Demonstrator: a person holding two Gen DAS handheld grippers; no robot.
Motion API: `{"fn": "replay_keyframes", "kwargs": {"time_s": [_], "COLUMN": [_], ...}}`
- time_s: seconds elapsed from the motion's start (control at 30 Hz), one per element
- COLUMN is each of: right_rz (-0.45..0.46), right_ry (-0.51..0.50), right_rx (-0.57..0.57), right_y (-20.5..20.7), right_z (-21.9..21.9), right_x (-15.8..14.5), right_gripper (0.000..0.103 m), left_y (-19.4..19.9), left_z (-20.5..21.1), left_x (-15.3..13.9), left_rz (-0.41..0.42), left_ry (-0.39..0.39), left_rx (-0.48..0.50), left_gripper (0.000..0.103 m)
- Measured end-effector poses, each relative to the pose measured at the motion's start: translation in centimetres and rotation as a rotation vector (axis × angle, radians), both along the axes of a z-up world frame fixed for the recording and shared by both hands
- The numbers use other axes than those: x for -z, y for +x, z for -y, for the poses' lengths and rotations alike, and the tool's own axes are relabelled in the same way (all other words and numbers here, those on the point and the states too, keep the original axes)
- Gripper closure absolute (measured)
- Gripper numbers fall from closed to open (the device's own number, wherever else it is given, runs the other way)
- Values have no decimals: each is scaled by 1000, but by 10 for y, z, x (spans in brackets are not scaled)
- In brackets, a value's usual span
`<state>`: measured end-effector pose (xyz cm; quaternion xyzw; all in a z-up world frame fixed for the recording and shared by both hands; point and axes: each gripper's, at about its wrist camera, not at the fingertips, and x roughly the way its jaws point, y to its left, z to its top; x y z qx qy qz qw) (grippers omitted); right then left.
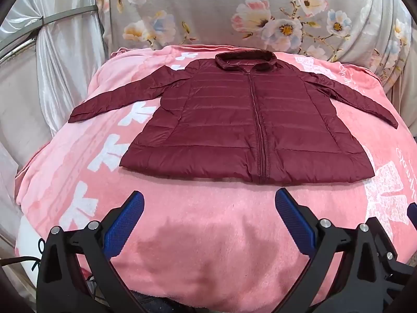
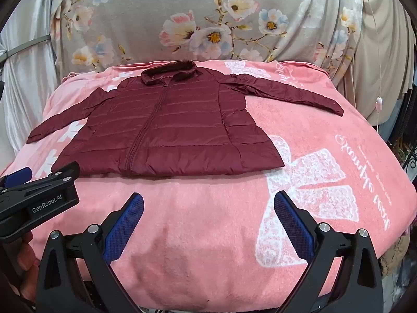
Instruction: Fold large clothes
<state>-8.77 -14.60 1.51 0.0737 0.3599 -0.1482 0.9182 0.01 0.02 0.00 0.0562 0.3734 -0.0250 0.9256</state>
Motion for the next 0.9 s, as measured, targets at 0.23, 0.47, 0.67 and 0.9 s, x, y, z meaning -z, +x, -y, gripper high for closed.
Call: {"fn": "replay_keyframes", "kwargs": {"time_s": [0.23, 0.47, 0.67, 0.9], "right_rz": [-3, -3, -1, -1], "right_ry": [-11, -10, -7, -8], "right_rx": [1, 1, -2, -3], "right_y": [0, -1, -2, -2], "right_z": [-3, -5, -6, -6], "right_x": [-1, -1, -2, -3], "right_gripper": [5, 5, 5, 5], "left_y": [-1, -1, -1, -2], "left_z": [-1, -3, -2, -3], "left_x": [0, 0, 0, -4], "left_rz": [-1, -3, 1, 3], "left_ry": [-5, -2, 0, -1], "left_rx": [-2, -1, -5, -9], "left_gripper": [5, 5, 5, 5]}}
